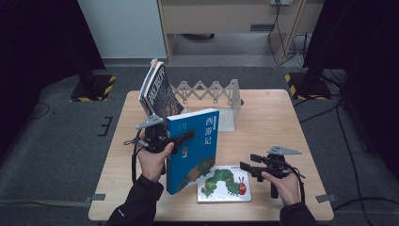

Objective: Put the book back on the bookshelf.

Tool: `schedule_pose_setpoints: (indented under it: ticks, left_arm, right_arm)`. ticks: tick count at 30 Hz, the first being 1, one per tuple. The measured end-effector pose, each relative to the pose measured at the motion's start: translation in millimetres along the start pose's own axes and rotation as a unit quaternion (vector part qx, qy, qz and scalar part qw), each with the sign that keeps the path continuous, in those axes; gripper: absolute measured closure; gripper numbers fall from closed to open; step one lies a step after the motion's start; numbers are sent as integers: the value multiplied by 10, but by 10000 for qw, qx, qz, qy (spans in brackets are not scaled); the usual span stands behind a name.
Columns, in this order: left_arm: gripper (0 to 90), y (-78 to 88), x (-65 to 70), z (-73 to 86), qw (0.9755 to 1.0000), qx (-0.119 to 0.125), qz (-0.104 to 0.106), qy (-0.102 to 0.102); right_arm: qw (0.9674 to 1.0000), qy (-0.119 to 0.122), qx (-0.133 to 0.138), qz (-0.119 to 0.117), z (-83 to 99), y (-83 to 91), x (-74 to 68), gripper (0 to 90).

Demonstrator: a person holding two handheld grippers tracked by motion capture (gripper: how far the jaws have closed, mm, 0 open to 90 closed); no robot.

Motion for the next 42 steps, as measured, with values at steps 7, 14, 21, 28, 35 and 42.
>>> schedule_pose_setpoints:
  ticks: [7,14,21,28,35,42]
  left_arm:
    - [603,115,-160,-76,9992,52,-376,-107]
    - [603,162,-263,-197,9972,104,-698,-230]
    - [604,123,-355,-331,9964,202,-802,-205]
    - [604,9,-445,-470,9953,370,-885,-113]
    - [604,-60,-530,-648,9925,564,-1072,-133]
    - [603,-204,-621,-739,9891,569,-1329,-269]
  right_arm:
    - [9941,344,-438,935,112,54,358,221]
    - [9789,524,-1054,1670,297,114,718,193]
    - [9711,429,-1212,2012,360,158,918,140]
    - [9687,553,-1115,2148,364,160,992,82]
    - [9662,686,-1113,2222,378,139,1008,42]
    - [9678,689,-934,2234,378,120,1023,13]
Point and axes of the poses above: each handheld gripper's, and its own axes: y roughly backward along the jaws, z roughly out of its underside, x roughly to its right, the point moved 10 cm from there along -y, roughly forward along the jaws, and after that the axes turned 3 degrees about -y, right-handed, at the moved point
